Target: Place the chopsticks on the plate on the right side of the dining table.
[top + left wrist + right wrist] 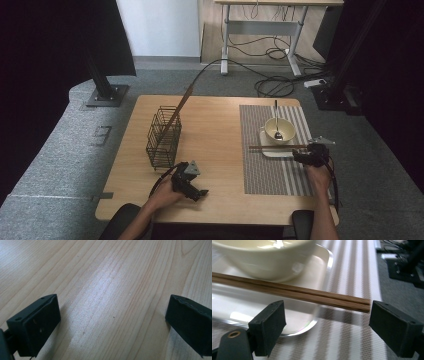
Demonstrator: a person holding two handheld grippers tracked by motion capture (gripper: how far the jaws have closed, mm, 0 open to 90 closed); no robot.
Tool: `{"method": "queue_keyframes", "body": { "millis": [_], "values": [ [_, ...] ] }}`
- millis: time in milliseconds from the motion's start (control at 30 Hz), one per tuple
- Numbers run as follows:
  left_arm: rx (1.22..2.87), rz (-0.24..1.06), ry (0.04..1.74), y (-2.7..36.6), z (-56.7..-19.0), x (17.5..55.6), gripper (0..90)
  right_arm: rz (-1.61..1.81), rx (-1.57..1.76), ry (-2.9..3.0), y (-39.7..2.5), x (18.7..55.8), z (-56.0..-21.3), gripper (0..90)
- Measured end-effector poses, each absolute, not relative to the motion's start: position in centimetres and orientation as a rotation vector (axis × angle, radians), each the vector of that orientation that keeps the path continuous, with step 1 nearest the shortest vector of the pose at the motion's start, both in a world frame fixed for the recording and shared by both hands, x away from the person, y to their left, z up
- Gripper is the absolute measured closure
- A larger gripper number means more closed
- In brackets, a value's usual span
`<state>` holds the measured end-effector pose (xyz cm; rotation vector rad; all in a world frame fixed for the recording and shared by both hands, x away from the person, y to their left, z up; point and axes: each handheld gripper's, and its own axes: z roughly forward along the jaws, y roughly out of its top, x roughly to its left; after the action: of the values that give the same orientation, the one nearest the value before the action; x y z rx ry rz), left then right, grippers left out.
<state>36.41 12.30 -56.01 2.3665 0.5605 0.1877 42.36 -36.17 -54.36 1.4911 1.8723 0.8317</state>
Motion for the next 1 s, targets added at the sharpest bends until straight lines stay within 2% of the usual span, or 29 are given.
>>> {"method": "queue_keyframes", "body": {
  "millis": [233,600,1000],
  "values": [
    [2.366,0.188,0.561,12.3,-56.0,36.4,0.0,0.905,1.352,2.057,-32.2,41.0,-54.3,12.0],
    [2.366,0.187,0.561,12.3,-56.0,36.4,0.0,1.028,1.154,2.278,-24.8,42.1,-55.2,8.6],
    [2.366,0.188,0.561,12.3,-56.0,36.4,0.0,1.005,1.133,2.291,-23.9,42.8,-55.6,8.2]
  ]
}}
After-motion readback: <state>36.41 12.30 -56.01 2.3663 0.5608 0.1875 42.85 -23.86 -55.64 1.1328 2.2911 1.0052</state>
